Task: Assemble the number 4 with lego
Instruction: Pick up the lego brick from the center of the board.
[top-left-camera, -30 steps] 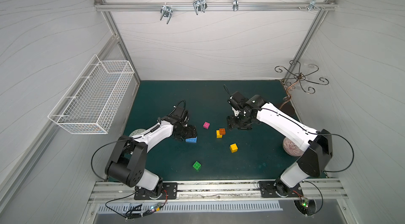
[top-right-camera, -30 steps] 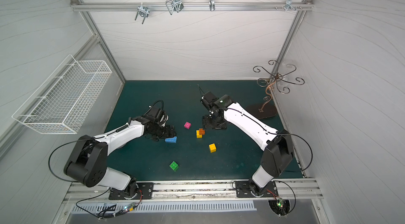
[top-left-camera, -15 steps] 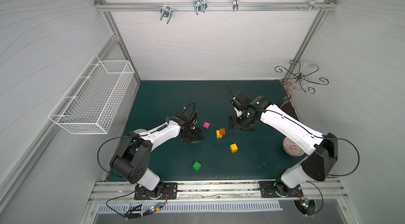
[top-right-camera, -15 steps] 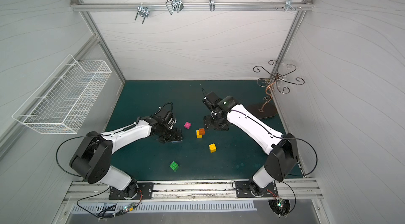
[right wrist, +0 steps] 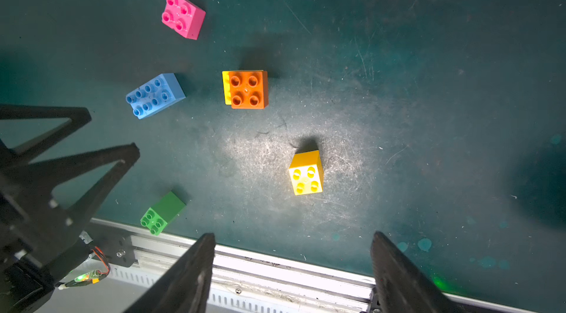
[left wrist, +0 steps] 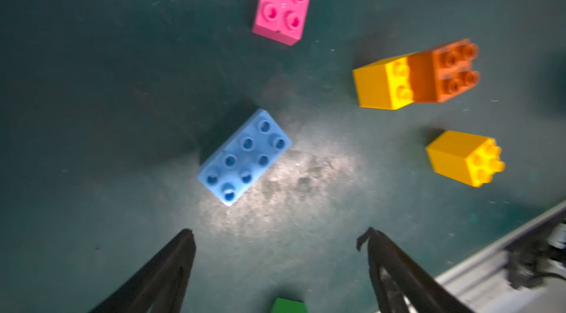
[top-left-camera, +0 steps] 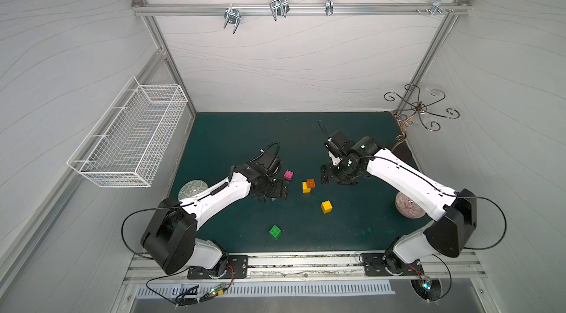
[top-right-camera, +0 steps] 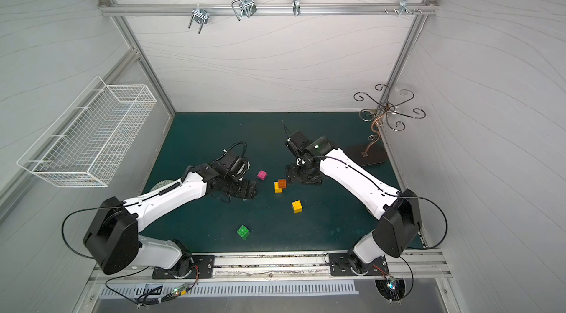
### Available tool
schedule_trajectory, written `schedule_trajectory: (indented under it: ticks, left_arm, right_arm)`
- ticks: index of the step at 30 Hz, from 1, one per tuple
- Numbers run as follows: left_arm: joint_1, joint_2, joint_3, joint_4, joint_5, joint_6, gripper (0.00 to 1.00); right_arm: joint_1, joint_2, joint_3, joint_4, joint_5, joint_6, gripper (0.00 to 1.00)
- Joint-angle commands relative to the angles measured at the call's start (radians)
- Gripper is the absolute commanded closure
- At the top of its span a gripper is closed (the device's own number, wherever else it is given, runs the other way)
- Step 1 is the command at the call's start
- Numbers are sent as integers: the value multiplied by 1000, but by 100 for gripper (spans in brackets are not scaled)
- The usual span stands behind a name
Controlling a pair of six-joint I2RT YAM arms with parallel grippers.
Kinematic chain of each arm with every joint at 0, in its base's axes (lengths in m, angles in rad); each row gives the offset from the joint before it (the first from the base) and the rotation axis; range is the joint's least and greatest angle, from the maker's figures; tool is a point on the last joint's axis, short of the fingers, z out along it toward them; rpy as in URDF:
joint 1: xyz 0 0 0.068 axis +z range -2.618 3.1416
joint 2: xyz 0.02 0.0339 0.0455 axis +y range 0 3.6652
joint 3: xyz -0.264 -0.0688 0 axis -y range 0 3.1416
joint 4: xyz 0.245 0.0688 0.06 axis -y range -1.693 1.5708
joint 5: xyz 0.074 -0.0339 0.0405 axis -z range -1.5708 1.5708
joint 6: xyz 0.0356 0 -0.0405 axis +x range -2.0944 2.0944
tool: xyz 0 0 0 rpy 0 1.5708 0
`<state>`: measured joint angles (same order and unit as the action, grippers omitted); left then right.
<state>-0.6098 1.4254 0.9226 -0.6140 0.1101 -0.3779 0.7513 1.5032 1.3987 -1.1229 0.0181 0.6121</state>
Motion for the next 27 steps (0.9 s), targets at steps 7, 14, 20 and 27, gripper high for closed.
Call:
schedule_trajectory:
  ticks: [7, 14, 20, 27]
  left_arm:
    - [1, 131, 61, 27, -144, 206, 16]
    - [1, 154, 45, 64, -61, 311, 18]
    - [1, 207, 77, 10, -22, 324, 20]
    - [-9, 226, 101, -36, 29, 289, 28]
  right_arm:
    - [-6, -62, -22, 8, -6, -5, 18]
    - [-9, -80, -45, 11, -6, -6, 17]
    - [-16, -85, -39, 11, -6, -7, 16]
    - [-19, -92, -37, 8, -3, -6, 16]
